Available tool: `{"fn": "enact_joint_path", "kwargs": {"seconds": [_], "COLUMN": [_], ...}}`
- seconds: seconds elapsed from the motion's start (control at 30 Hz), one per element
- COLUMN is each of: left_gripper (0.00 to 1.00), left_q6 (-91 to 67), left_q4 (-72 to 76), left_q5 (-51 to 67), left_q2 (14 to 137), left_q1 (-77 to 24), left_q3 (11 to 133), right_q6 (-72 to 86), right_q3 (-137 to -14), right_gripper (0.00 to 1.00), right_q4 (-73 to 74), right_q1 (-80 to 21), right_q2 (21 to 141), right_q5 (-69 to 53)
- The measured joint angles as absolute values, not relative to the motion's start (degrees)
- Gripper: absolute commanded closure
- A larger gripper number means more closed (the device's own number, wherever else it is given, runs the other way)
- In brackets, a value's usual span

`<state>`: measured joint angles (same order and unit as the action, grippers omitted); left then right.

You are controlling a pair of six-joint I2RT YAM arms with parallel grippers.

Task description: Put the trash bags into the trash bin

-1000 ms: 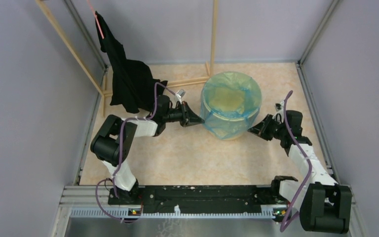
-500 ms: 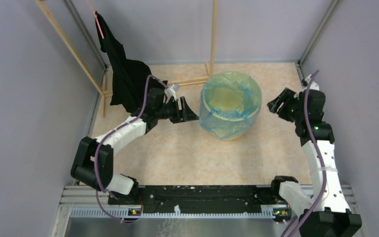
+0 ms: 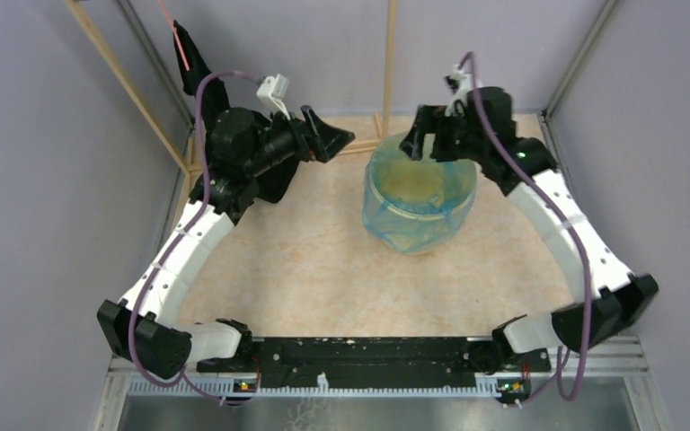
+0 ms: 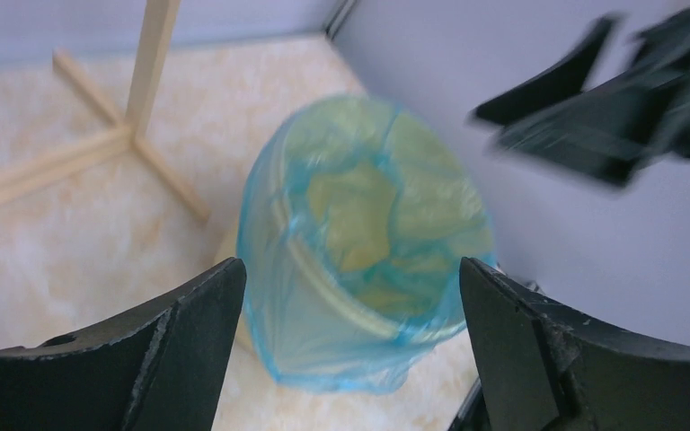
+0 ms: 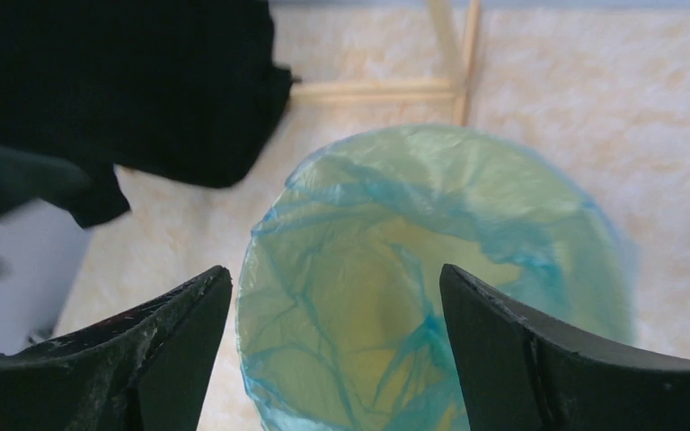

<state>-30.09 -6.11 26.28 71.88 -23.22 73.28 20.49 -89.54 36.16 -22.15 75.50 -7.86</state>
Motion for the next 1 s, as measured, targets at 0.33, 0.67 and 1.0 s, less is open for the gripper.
{"fn": "enact_joint_path", "kwargs": {"seconds": [0.33,0.67,1.0], "left_gripper": [0.01,0.01,0.01], "left_q6": [-24.6,-19.2,-17.6], "left_q4": [0.5,1.8,1.9], "left_q5": [25.8,23.8,22.9], "left_q2": [74.0,73.8,73.8], "left_q1": [-23.2,-23.3,-23.3], "left_q3": [77.6,68.6,68.1], "right_q6": [15.5,13.8,13.0], "right_q3": [-86.2,-84.3,-81.7], "right_gripper": [0.1,0.1,0.1], "right_q4": [46.6,44.6,42.7], "right_q1": [-30.6,-31.0,-32.2], "right_q2": [90.1,96.6,103.8], "right_q5": [5.3,6.0,6.5]}}
